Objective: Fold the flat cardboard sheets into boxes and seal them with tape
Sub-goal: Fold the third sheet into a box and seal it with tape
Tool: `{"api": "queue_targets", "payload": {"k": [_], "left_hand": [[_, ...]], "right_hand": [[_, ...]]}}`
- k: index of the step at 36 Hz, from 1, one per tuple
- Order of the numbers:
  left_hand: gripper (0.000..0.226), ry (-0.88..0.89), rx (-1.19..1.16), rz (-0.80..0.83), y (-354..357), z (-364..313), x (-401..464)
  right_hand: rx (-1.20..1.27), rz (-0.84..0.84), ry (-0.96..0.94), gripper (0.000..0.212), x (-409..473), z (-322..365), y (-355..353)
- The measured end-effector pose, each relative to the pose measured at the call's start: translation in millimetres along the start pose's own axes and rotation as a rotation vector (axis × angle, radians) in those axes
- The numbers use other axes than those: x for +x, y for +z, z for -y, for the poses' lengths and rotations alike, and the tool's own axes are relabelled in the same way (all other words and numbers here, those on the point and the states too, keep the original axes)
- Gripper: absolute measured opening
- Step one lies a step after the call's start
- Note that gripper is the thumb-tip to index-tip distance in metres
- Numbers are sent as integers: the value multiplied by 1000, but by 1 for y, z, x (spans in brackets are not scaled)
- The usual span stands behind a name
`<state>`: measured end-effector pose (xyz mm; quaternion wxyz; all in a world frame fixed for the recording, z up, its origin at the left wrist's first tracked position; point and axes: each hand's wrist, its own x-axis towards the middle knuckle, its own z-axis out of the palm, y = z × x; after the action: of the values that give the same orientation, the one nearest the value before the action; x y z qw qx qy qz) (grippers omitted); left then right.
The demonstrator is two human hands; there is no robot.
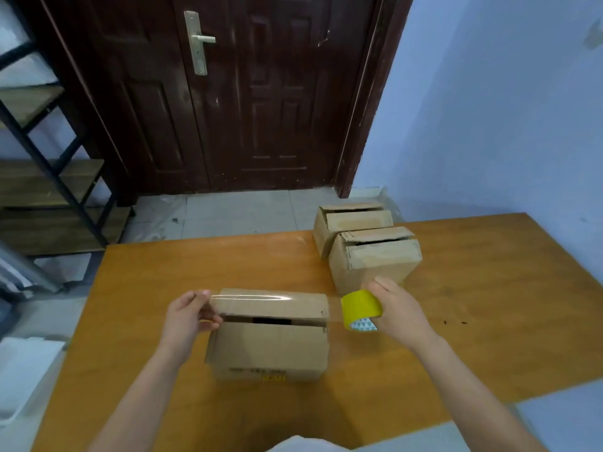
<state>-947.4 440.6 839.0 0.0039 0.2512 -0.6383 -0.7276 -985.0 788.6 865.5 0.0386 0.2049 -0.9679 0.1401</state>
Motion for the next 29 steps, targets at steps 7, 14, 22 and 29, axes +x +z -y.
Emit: {"api": "queue_targets", "payload": {"k": [7, 14, 22, 29], "left_hand": [[21, -4, -119, -24, 0, 7, 0], [19, -57, -122, 12, -1, 30, 4], [21, -117, -90, 40, -5, 31, 12], [20, -157, -214, -13, -8, 30, 12]], "right_hand": [[-214, -82, -61, 67, -12, 6, 7], [-299, -47, -23, 63, -12, 6, 15], [-273, -46, -3, 62, -14, 9, 27], [-254, 37, 12, 60, -8, 17, 43]]}}
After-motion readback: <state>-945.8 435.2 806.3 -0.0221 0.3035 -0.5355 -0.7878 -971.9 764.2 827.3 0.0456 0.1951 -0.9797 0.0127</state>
